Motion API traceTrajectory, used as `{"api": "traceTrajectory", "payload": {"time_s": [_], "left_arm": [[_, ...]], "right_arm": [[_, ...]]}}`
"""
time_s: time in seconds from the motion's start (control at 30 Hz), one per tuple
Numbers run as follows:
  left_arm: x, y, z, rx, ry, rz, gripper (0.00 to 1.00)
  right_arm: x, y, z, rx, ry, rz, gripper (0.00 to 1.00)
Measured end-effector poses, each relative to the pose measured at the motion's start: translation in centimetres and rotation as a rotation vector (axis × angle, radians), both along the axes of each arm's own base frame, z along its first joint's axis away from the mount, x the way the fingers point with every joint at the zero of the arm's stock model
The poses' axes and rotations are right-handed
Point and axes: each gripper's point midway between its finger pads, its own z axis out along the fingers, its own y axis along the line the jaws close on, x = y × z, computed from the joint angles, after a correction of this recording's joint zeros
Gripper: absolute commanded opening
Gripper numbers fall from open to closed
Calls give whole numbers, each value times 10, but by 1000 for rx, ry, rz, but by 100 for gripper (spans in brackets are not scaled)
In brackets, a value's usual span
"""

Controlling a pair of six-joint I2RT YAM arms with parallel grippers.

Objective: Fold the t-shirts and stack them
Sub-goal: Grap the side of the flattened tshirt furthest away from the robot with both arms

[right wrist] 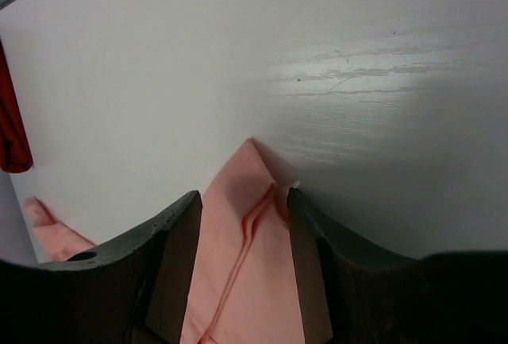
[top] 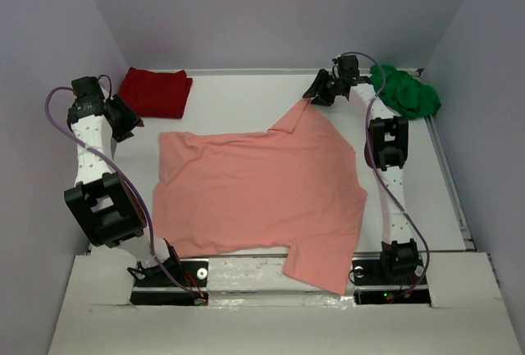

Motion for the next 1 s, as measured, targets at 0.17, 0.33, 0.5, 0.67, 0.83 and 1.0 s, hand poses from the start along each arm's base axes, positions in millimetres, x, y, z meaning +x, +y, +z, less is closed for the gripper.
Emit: {"api": "traceTrajectory", "payload": {"time_s": [0.17,0.33,0.5,0.67,0.83,1.0], "left_arm": [[0,0,0,1,-1,-1,53],[0,0,0,1,0,-1,53],[0,0,-1,1,3,-2,53],[1,0,-4,-1,8,-2,53],[1,0,-4,-2,10,-2,53],[0,1,-4,0,10,-2,53]], "right_arm": [[1,-3,0,-3,-2,-4,49],[1,-7,-1,-1,6,-13,42],[7,-7,-1,12,3,-27,41],[9,-4,-3,39,13,-36,41],[11,0,-3,72,15,-34,21],[11,2,-3,88,26,-44,0]]}}
